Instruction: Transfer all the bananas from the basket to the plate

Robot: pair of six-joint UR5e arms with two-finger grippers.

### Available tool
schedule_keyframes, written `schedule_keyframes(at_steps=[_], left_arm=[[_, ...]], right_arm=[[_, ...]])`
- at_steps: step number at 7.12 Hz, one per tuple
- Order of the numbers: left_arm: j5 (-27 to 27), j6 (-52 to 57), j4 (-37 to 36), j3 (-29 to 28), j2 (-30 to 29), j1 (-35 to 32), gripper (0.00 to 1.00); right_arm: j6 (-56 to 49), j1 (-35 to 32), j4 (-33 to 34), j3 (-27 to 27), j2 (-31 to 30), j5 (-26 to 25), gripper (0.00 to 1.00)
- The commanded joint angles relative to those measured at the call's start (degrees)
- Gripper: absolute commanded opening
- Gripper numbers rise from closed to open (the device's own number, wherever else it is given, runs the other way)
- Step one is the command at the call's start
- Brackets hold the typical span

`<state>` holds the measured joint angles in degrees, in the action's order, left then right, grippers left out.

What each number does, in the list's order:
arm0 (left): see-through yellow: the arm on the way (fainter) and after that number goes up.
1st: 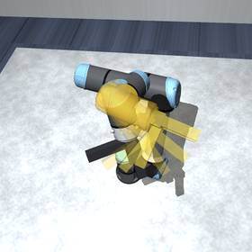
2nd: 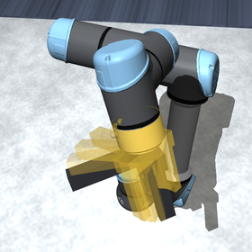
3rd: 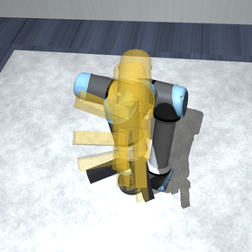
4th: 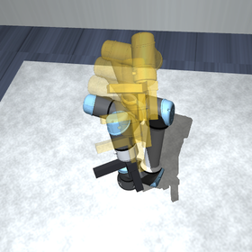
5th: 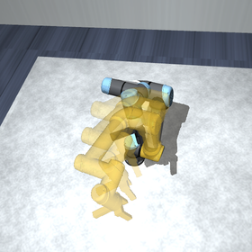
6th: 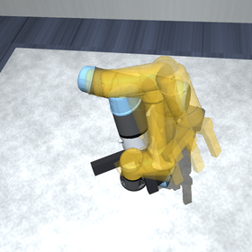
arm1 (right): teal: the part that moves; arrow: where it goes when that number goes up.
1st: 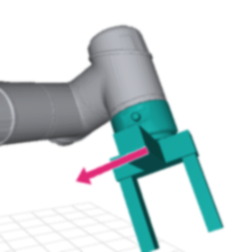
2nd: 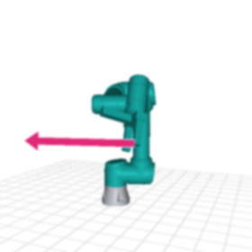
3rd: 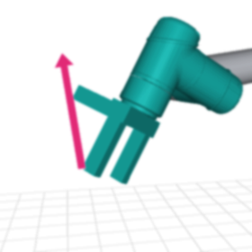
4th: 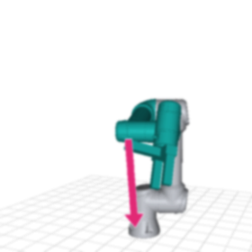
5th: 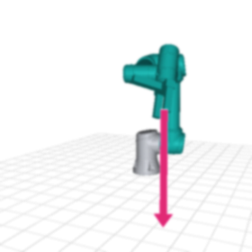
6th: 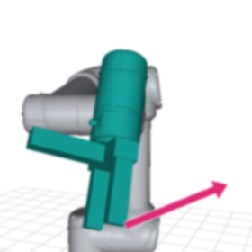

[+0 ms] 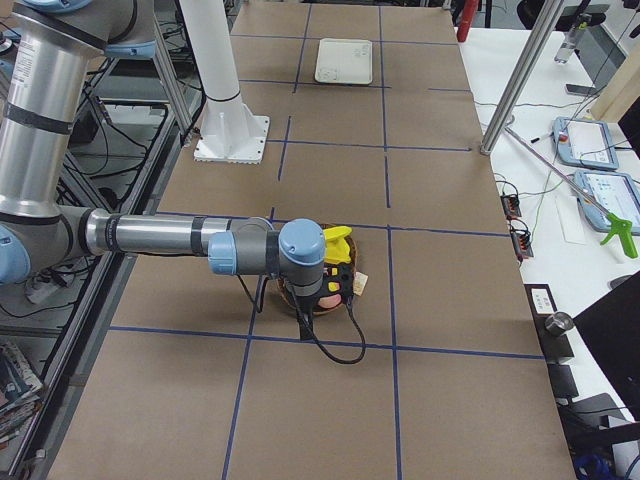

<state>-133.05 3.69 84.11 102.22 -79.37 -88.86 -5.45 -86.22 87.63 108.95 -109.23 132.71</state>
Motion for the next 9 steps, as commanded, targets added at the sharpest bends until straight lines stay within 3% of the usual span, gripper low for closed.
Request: schedule_keyframes(at_steps=[1,2,7,9], left_arm=[[0.1,0.1,-0.1,0.0,0.0,0.1,1.00],[0.1,0.1,0.1,-0.1,0.0,0.1,1.00],[-0.4,0.1,0.2,-0.4,0.0,0.1,1.00],[-0.4,0.1,0.3,-0.3,0.0,0.1,1.00]], right_arm=[[0.1,0.0,0.0,0.2,-0.1,0.0,1.00],[0.5,0.0,0.0,0.6,0.0,0.0,1.00],[23.0,2.7,-0.2,10.6,0.2,0.1,0.99],[43.9,10.2,-12.1,12.4,-1.8,-0.5,0.99]])
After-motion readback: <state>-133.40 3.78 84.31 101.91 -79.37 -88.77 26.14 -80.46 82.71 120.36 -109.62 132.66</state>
